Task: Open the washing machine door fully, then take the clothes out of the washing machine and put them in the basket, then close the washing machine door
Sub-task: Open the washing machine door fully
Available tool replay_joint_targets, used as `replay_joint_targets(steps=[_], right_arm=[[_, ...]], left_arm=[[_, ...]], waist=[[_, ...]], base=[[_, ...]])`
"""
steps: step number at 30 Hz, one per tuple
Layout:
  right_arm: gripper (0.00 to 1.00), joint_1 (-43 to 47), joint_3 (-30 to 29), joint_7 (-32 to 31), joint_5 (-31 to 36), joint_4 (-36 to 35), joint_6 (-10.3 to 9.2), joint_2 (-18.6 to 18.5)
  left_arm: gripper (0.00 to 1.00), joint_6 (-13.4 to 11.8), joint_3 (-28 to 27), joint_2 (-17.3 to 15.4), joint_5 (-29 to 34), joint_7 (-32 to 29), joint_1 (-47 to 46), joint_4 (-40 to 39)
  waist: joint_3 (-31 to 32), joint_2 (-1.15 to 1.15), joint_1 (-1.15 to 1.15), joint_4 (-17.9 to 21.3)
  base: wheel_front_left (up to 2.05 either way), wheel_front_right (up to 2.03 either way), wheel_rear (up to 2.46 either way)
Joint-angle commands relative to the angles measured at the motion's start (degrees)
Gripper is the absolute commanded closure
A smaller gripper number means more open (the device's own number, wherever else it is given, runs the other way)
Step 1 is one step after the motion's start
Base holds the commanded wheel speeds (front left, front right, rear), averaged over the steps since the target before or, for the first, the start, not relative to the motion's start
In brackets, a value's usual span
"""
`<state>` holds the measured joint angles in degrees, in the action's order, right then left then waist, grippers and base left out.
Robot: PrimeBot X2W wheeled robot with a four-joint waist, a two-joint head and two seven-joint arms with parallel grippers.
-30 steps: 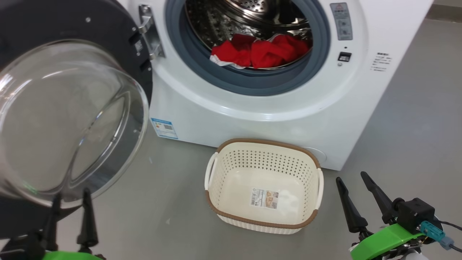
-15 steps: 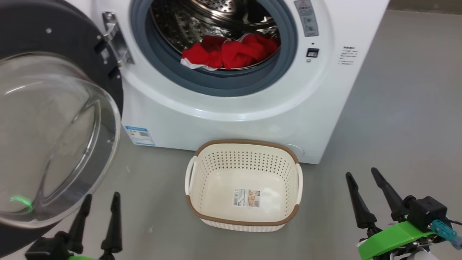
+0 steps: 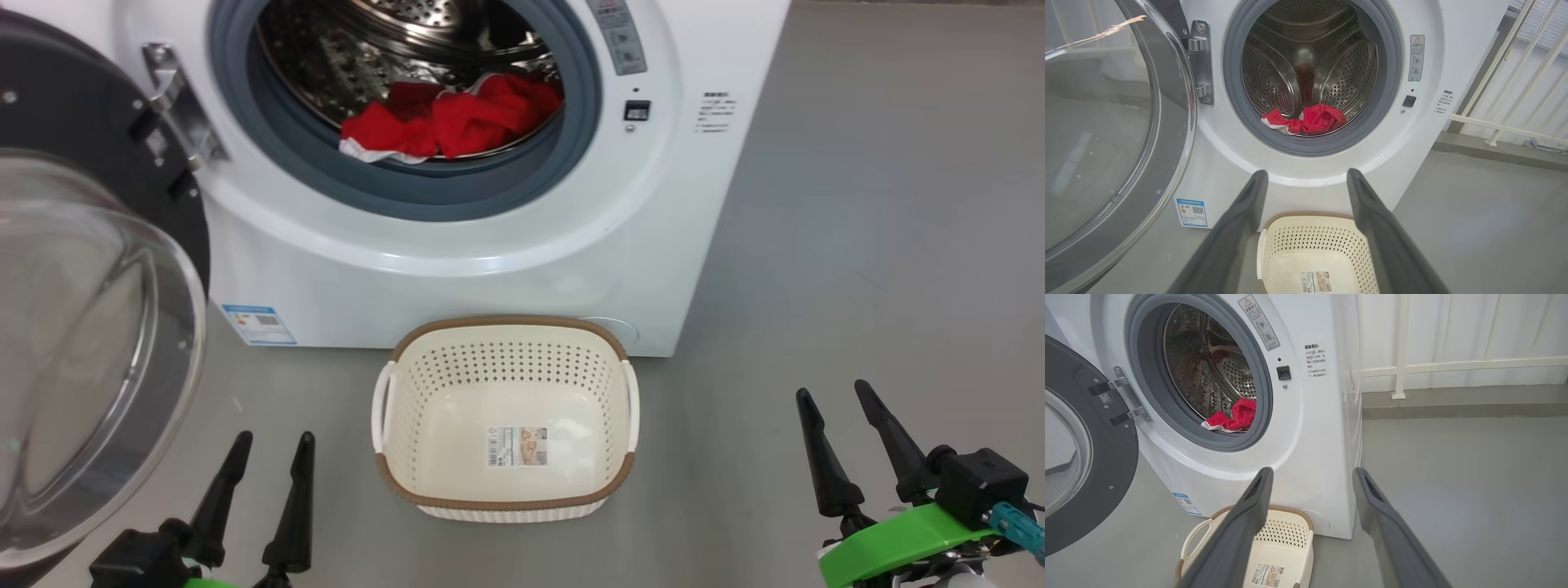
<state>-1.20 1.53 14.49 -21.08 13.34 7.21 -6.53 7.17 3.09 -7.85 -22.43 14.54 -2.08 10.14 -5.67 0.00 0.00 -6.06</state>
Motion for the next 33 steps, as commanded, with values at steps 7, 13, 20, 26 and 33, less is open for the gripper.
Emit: replay_joint_targets(steps=[7,13,20,26,33], right_arm=[[0.0,0.5,0.3,0.5,0.1,-1.8,0.28,-0.4],[0.0,1.8,-0.6,0.5,0.0,-2.2,0.28,-0.4],[0.0,2.7,-0.9,0.5,-0.1,-2.4,0.28,-0.4],[0.0,2.8,-1.1,0.5,-0.1,-2.4,0.28,-0.2],[0.0,2.6,-1.0,0.5,0.0,-2.6,0.28,-0.1]], left_arm=[[0.0,0.3,-1.5,-1.4,-0.5,0.5,0.0,-2.1],[0.0,0.3,-1.5,-1.5,-0.7,0.5,-0.1,-1.6],[0.0,0.3,-1.2,-1.7,-0.7,0.5,-0.1,-1.8],[0.0,0.3,-1.3,-1.8,-1.0,0.5,0.0,-2.1],[0.0,0.3,-1.1,-2.2,-0.2,0.5,-0.3,-1.6]], waist=[[0.2,0.0,0.0,3.1],[0.7,0.0,0.0,4.6],[1.2,0.0,0.0,5.6],[1.2,0.0,0.0,5.8],[1.1,0.0,0.0,5.5]], base=[[0.0,0.0,0.0],[0.0,0.0,0.0],[0.0,0.0,0.0],[0.0,0.0,0.0],[0.0,0.0,0.0]])
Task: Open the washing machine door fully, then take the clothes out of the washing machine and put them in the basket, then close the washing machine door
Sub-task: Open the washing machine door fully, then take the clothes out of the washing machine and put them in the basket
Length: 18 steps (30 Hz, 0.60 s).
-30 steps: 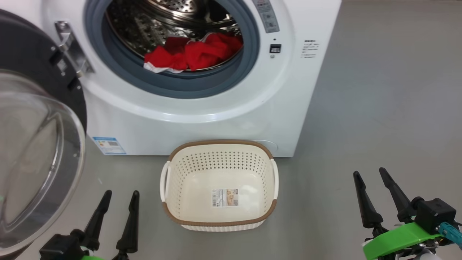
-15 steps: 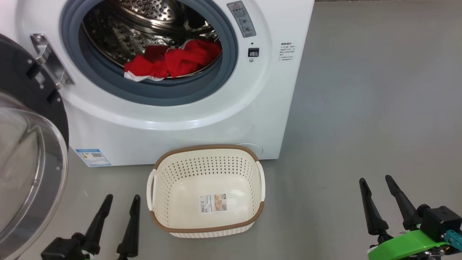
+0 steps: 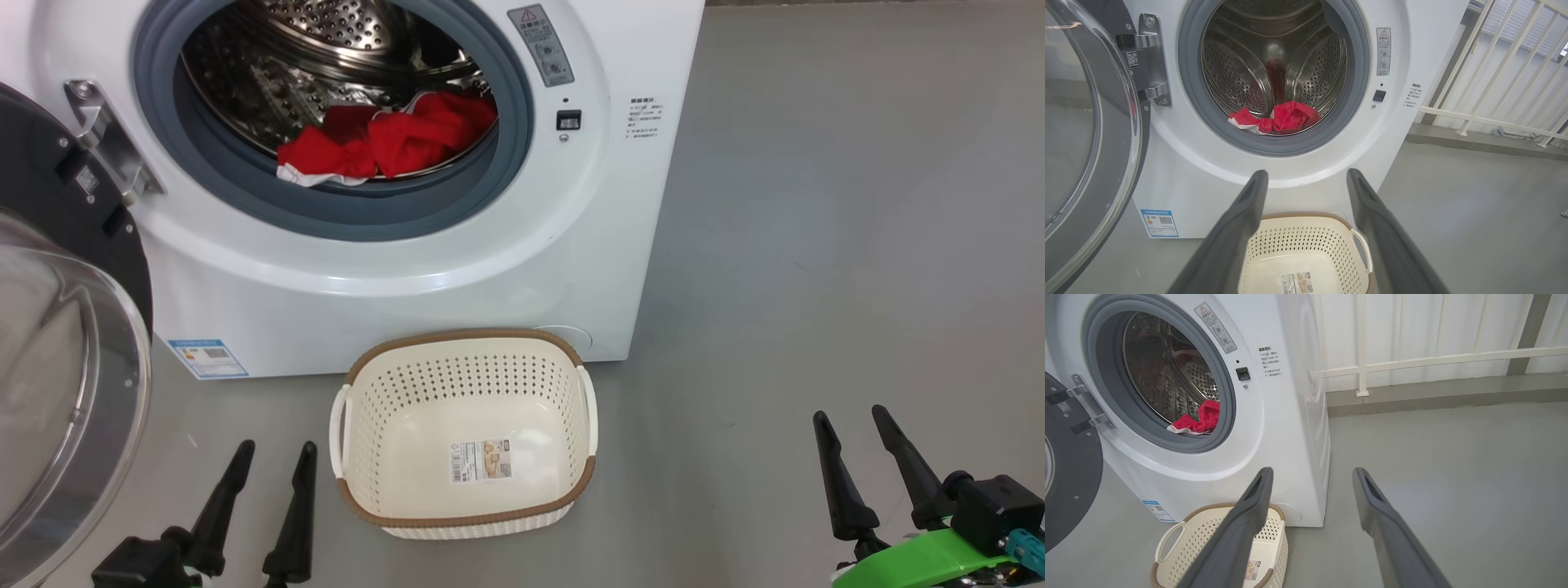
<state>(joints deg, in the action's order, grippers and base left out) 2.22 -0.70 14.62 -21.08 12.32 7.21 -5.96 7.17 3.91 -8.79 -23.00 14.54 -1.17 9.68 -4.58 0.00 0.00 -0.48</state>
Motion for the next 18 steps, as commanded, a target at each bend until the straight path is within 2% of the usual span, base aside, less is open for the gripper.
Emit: replay_joint_targets(steps=[1,10,18], right_arm=[[0.0,-0.9,1.2,0.4,0.0,-1.6,0.28,-0.7],[0.0,-1.4,1.6,0.4,0.0,-1.5,0.28,-0.6],[0.0,-1.8,1.7,0.4,0.1,-1.4,0.28,-0.3]], left_arm=[[0.0,0.3,-1.7,-1.4,0.3,0.5,-1.3,-1.1],[0.0,0.3,-0.9,-1.8,-0.3,0.5,-2.0,-1.4],[0.0,0.3,-0.6,-2.0,-0.3,0.5,-2.5,-1.6]], waist=[[0.0,0.0,0.0,-0.1],[-0.7,0.0,0.0,-0.2],[-1.1,0.0,0.0,-0.1]], base=[[0.0,0.0,0.0],[0.05,-0.07,0.02],[0.56,-0.56,0.0]])
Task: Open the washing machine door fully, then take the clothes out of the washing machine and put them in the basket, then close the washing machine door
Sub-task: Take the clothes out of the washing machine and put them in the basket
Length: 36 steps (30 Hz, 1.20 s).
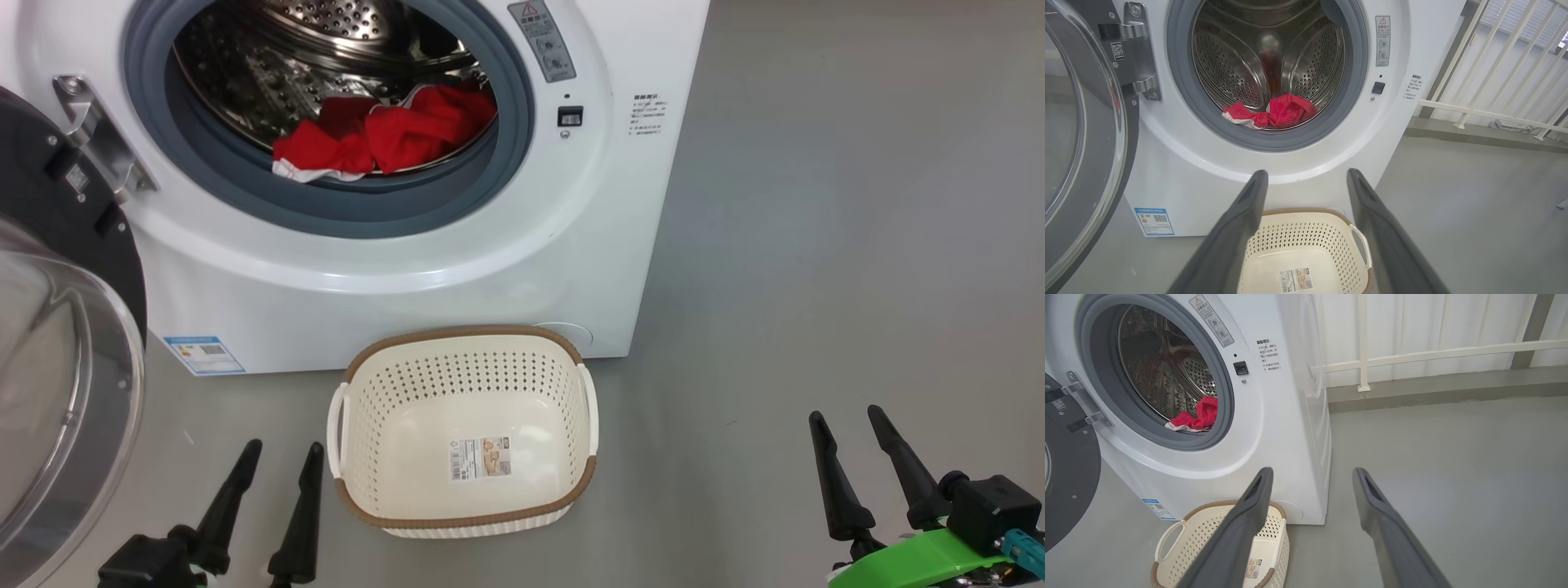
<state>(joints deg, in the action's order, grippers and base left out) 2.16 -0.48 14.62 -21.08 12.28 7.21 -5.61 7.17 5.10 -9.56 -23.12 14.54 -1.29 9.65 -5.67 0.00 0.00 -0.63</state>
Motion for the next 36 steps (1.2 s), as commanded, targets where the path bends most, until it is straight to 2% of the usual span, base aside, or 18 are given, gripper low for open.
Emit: replay_joint_targets(steps=[1,24,36], right_arm=[[0.0,-1.8,1.5,0.4,0.1,-1.4,0.28,-0.7],[0.0,-2.7,1.8,0.4,0.1,-1.2,0.28,-0.3],[0.0,-2.7,2.3,0.4,0.1,-1.1,0.28,-0.2]], left_arm=[[0.0,0.3,-1.8,-1.2,-0.2,0.5,-2.4,-1.6],[0.0,0.3,-2.3,-0.9,-0.5,0.5,-4.5,-1.5],[0.0,0.3,-2.4,-0.3,-0.5,0.5,-4.8,-0.5]], waist=[[-0.1,0.0,0.0,0.0],[-1.4,0.0,0.0,-0.2],[-1.5,0.0,0.0,-0.4]], base=[[0.61,-0.61,0.0],[0.71,-0.71,0.0],[0.11,-0.11,0.0]])
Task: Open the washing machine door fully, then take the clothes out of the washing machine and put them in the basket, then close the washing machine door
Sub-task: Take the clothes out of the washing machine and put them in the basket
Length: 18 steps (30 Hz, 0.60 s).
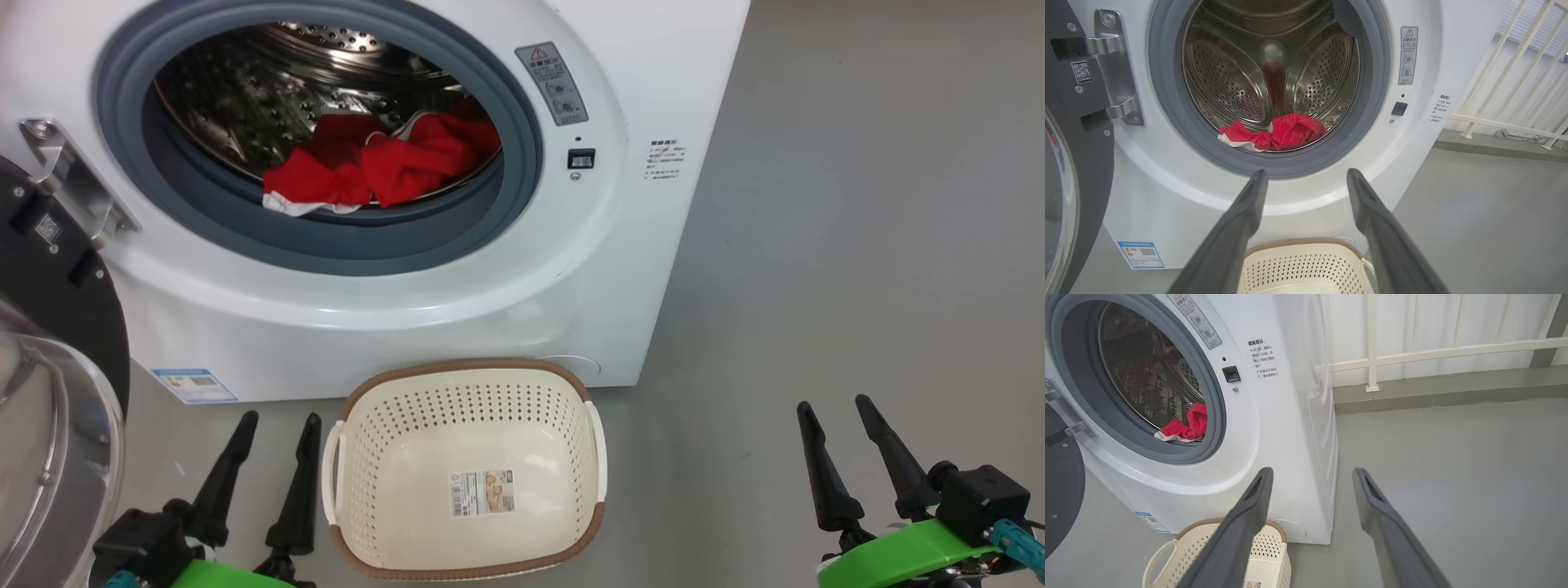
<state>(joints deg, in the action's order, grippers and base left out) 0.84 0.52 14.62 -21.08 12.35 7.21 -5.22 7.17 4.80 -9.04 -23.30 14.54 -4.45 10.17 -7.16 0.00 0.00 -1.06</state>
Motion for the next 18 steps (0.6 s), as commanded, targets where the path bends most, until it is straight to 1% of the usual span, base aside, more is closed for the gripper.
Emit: replay_joint_targets(steps=[1,6,9,12,13,18], right_arm=[[0.0,-1.4,1.3,0.4,0.1,-1.2,0.28,-0.5],[0.0,-1.8,1.6,0.4,0.2,-1.2,0.28,-0.4],[0.0,-2.4,1.6,0.4,0.3,-1.5,0.28,-0.3],[0.0,-3.3,1.9,0.4,0.5,-1.7,0.28,0.0],[0.0,-4.0,2.3,0.4,0.6,-1.6,0.28,0.3],[0.0,-6.3,3.6,0.4,0.7,-1.6,0.28,1.1]], left_arm=[[0.0,0.3,-2.0,-0.8,-0.3,0.5,-1.7,-1.0],[0.0,0.3,-1.2,-0.6,-0.3,0.5,-2.6,-0.2],[0.0,0.3,-0.6,-0.8,-0.2,0.5,-4.9,1.1],[0.0,0.3,0.6,-1.3,0.2,0.5,-8.8,3.1],[0.0,0.3,1.4,-1.7,0.5,0.5,-11.7,5.1],[0.0,0.3,3.5,-2.8,1.6,0.5,-20.3,11.7]], waist=[[-0.1,0.0,0.0,0.0],[-0.9,0.0,0.0,0.1],[-2.1,0.0,0.0,0.3],[-3.6,0.0,0.0,0.6],[-4.6,0.0,0.0,1.1],[-7.7,0.0,0.0,2.9]], base=[[0.0,0.0,0.0],[0.0,0.0,0.0],[0.0,0.0,0.0],[0.0,0.0,0.0],[0.0,0.0,0.0],[0.0,0.0,0.0]])
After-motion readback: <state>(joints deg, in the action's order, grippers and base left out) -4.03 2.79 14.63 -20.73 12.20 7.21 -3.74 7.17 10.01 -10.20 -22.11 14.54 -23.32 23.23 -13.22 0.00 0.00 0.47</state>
